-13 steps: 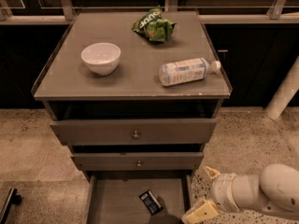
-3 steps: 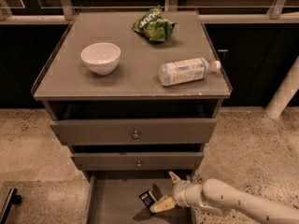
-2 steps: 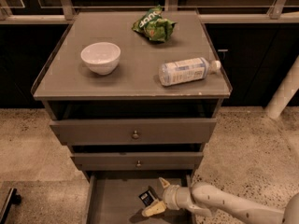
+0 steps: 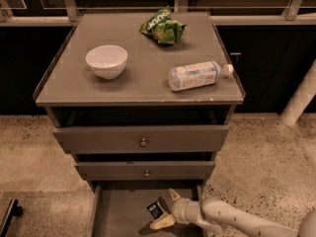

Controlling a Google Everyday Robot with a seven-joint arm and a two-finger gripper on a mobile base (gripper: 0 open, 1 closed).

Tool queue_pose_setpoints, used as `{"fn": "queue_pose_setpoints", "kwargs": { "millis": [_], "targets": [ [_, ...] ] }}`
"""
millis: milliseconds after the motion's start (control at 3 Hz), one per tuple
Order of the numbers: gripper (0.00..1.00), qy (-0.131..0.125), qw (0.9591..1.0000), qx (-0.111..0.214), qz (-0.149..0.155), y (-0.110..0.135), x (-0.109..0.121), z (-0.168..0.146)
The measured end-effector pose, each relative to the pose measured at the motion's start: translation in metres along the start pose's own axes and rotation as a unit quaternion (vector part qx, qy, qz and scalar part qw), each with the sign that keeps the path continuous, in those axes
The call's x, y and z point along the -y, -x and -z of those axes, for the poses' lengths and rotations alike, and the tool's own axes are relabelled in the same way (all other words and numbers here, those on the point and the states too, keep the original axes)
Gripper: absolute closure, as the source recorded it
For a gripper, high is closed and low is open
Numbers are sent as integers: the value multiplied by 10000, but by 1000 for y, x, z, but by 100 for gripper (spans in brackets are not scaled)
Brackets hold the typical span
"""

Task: Pick rxbar blueberry from bottom drawer and place on counter

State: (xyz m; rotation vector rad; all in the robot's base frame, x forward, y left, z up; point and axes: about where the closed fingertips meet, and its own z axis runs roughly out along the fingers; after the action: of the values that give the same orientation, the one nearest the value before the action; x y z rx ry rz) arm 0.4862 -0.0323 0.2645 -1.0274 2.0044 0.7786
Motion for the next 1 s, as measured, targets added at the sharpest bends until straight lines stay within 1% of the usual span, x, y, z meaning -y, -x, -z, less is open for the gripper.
{"fn": "queue_pose_setpoints", "kwargs": {
  "millis": [333,667,1000],
  "targets": [
    [0,-52,9998,171,114,-17,14,-22],
    [0,-65,9995,284,91,-30,27,-36],
    [0,16,9992,407,-34,-42,33,-53]
  ]
}}
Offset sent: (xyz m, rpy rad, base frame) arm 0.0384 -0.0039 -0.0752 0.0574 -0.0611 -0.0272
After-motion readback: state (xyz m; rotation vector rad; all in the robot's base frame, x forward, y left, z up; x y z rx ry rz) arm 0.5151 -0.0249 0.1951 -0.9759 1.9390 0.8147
